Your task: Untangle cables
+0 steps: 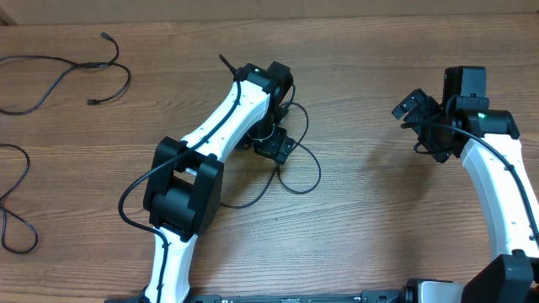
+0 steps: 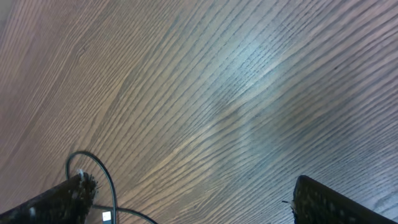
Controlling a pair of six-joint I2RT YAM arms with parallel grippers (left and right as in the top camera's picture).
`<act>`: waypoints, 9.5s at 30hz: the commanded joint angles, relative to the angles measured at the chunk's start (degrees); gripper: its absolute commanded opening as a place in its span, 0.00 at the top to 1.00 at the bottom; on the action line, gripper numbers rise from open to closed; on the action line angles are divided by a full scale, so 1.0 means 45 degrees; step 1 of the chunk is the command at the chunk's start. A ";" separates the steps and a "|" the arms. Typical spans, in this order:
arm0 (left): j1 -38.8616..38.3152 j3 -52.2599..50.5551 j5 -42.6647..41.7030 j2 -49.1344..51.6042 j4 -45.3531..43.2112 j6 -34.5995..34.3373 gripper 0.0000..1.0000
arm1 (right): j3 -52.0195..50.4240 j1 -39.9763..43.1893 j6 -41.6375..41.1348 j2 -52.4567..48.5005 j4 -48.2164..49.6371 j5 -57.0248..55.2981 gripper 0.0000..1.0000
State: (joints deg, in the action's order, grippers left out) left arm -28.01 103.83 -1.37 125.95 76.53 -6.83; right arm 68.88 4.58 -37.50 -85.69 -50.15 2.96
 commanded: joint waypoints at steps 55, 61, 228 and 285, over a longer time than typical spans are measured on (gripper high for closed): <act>0.0199 -0.9248 0.0170 -0.6654 -0.4677 -0.9248 0.05 | 0.0019 0.0083 0.0015 0.0180 0.0068 -0.0112 0.00; 0.0350 -1.0064 0.0199 -0.6654 -0.5833 -0.9360 0.06 | 0.0019 0.0083 0.0019 0.0180 0.0068 -0.0117 0.00; -0.1797 -0.7407 -0.0267 -0.2516 -0.9010 -0.2244 0.34 | 0.0019 0.0083 0.0019 0.0180 0.0068 -0.0117 0.00; -0.1783 -0.4357 0.0379 -0.2963 -0.6489 -0.2103 0.47 | 0.0019 0.0083 0.0019 0.0180 0.0068 -0.0112 0.00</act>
State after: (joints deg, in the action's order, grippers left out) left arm -35.64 83.15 2.09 114.02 47.31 -17.34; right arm 68.88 4.58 -37.50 -85.69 -50.11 2.94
